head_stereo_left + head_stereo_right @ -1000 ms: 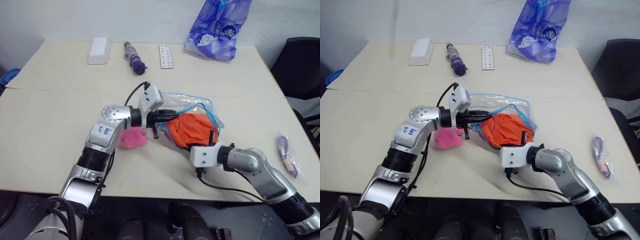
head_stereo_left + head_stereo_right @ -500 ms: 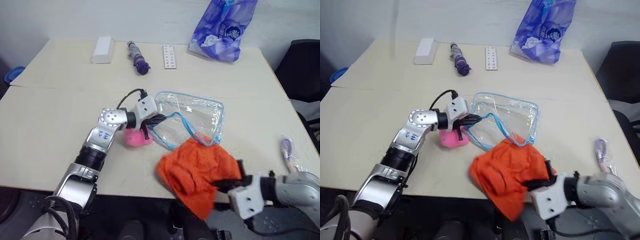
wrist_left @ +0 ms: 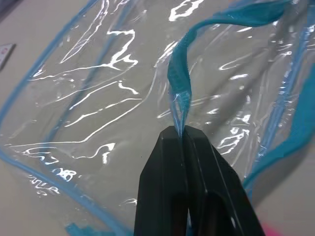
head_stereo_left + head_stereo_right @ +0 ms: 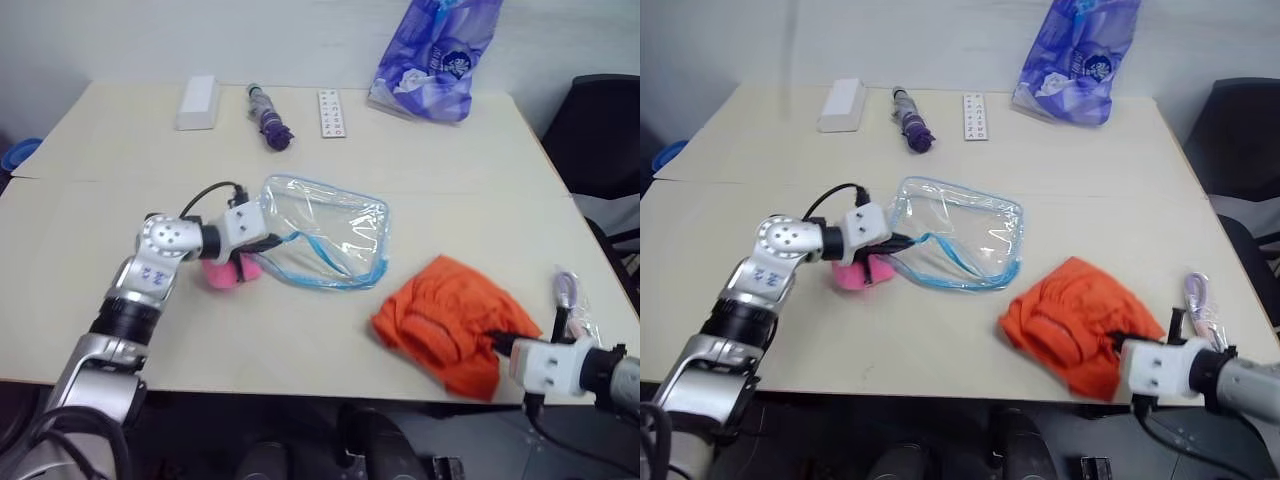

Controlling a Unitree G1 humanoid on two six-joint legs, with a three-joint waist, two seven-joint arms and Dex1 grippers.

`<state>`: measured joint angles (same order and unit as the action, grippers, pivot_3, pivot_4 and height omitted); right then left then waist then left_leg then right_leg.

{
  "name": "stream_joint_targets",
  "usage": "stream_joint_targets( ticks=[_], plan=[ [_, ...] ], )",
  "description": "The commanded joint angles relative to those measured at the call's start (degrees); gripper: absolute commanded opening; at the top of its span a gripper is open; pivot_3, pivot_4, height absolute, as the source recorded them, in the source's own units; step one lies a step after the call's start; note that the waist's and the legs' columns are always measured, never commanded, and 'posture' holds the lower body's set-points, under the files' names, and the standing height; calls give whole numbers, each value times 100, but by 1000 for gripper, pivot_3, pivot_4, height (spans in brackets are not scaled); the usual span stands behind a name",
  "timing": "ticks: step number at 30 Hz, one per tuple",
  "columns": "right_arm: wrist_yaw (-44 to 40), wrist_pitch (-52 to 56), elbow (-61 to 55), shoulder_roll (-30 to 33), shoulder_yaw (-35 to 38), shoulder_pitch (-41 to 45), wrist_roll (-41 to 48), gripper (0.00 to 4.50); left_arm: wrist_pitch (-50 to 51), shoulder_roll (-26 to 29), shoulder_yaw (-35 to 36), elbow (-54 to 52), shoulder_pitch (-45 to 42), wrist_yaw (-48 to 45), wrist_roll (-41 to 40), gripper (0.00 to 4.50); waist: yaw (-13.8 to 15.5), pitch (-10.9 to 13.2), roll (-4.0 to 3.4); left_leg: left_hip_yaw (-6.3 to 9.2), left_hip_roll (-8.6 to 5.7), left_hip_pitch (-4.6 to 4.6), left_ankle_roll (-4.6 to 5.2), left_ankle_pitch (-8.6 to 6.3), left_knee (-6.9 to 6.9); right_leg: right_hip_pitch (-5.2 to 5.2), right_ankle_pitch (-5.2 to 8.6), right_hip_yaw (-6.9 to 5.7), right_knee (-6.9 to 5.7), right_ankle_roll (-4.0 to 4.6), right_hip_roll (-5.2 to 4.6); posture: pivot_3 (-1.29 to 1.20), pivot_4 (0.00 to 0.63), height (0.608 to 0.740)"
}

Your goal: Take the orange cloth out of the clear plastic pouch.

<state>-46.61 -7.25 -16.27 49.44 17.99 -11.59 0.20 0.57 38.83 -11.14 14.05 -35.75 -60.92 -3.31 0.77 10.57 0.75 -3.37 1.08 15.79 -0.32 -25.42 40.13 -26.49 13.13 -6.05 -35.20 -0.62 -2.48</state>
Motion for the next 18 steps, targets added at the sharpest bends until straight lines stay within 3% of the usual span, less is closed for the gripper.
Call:
stream_joint_targets(
  ticks=[1, 5, 10, 12, 15, 18],
  plan=[
    [613, 987, 332, -540, -268, 854, 225, 27, 237, 46, -60, -699, 309, -185, -99, 0, 0, 1, -2, 1, 0, -1, 0, 0, 1, 0, 0, 0, 0, 1, 0, 0, 150, 740],
    [999, 1606, 840, -979, -753, 1710, -35, 27, 733, -148, -98, -1032, 476, 110, -3, 0, 15, 1, -5, -5, -5, -2, 1, 1, 1, -2, 2, 7, -22, 3, -5, 0, 150, 740],
    [772, 1869, 761, -763, -815, 1745, 28, 27, 1165, -262, -12, -1100, 484, 410, 72, 0, 58, 1, -5, -15, -9, 13, 8, 1, 2, -11, 2, 0, -23, 2, -8, 0, 150, 740],
    [637, 1793, 769, -522, -697, 1619, -4, 0, 1291, -213, 58, -1156, 513, 389, -23, 483, 56, 0, -5, -14, -8, 14, 8, 1, 2, -12, 1, 0, -23, 2, -8, 0, 150, 740],
    [215, 2182, 648, -240, -168, 1422, 595, 674, 1673, -72, 329, -1412, 584, 190, -437, 1245, 57, 1, -5, -14, -8, 15, 9, 1, 1, -12, 1, -1, -22, 2, -7, 0, 150, 740],
    [-168, 2800, 294, -98, 255, 1297, 1305, 1634, 2250, 109, 716, -1751, 617, -35, -1001, 2169, 33, 1, -5, -4, -4, 14, 9, 1, 1, -12, 1, 0, -21, 1, -7, 0, 150, 740]
  ],
)
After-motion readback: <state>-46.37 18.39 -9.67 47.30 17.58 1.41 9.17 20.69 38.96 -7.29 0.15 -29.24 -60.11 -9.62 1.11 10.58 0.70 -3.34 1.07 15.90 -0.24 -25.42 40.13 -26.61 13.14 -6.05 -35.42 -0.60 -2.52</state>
